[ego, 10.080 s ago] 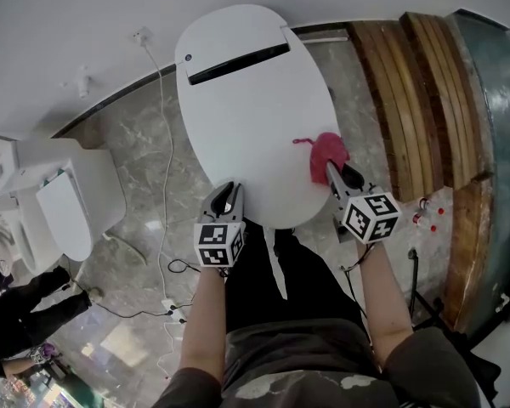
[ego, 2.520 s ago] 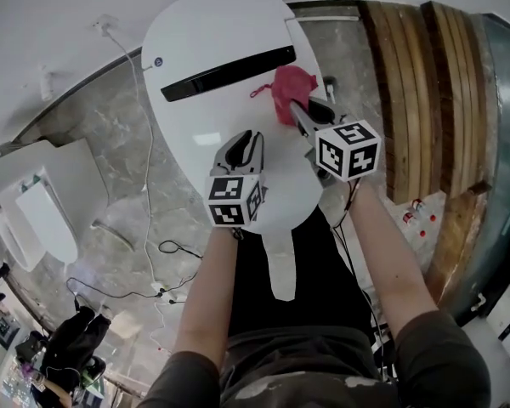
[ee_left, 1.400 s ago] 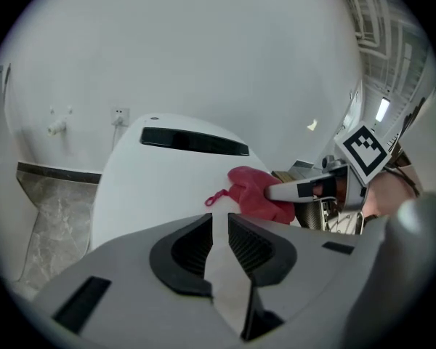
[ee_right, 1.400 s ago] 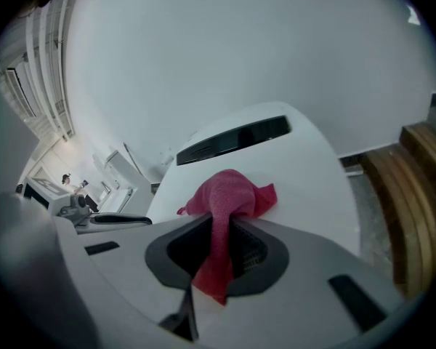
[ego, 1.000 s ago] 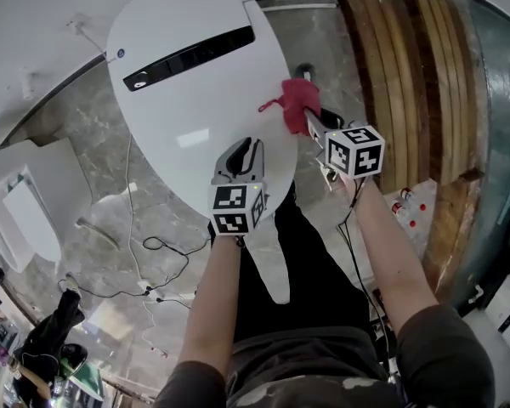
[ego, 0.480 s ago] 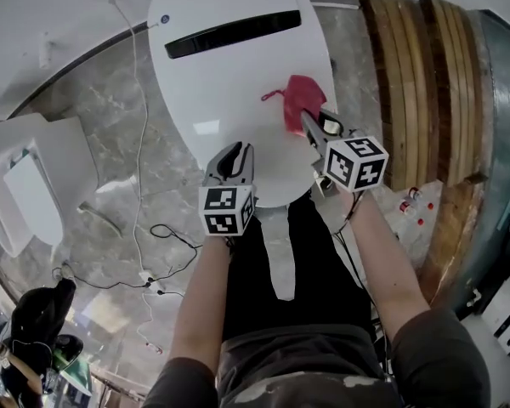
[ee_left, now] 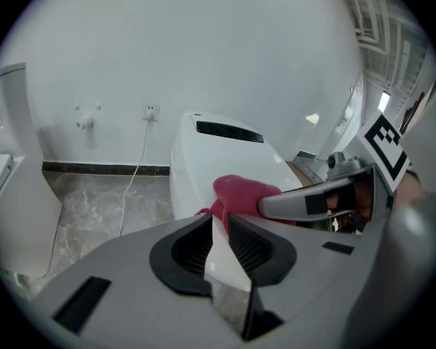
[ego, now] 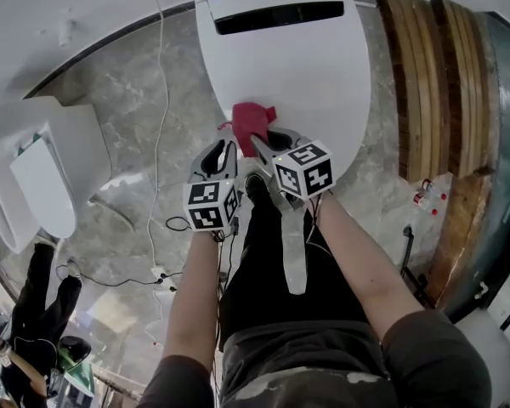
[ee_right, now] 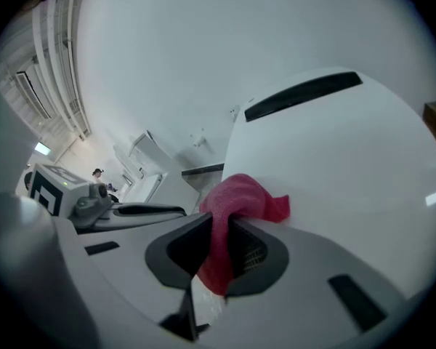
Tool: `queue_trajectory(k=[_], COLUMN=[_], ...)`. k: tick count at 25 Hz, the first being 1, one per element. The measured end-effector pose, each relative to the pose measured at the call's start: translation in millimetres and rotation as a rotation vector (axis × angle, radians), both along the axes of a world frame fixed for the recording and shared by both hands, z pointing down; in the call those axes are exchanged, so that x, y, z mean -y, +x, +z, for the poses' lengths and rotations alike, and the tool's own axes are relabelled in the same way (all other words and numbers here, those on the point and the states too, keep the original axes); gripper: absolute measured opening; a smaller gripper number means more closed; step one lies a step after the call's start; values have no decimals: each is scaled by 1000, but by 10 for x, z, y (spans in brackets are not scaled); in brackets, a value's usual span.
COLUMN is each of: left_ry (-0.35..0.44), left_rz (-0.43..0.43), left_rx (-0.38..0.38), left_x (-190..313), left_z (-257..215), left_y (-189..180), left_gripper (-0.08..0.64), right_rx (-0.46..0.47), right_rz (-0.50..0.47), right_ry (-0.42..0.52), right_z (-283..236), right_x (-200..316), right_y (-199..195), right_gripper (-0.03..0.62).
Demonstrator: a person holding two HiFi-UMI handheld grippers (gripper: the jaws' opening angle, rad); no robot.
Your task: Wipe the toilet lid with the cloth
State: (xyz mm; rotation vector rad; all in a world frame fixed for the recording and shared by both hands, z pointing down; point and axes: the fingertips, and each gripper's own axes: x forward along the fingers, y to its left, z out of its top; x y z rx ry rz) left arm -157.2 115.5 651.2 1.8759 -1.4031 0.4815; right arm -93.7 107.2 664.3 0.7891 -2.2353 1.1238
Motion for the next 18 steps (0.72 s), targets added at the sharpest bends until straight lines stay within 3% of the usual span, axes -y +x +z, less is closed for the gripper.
queue_trajectory(k=[3, 8, 18], left_ry=[-12, -29, -12], left_rz=[-1, 6, 124], left_rx=[-5, -36, -50], left_x=[-93, -172, -45], left_z=[23, 94, -16], left_y=[-17, 218, 1528], left_gripper=[77, 77, 77], right_rx=[-45, -76, -155], right_rz=[24, 106, 298], right_ry=[-20, -31, -27], right_z=[103, 195, 206], right_x=[-67, -13, 195], right_y=[118, 642, 2381], right_gripper=[49, 49, 49])
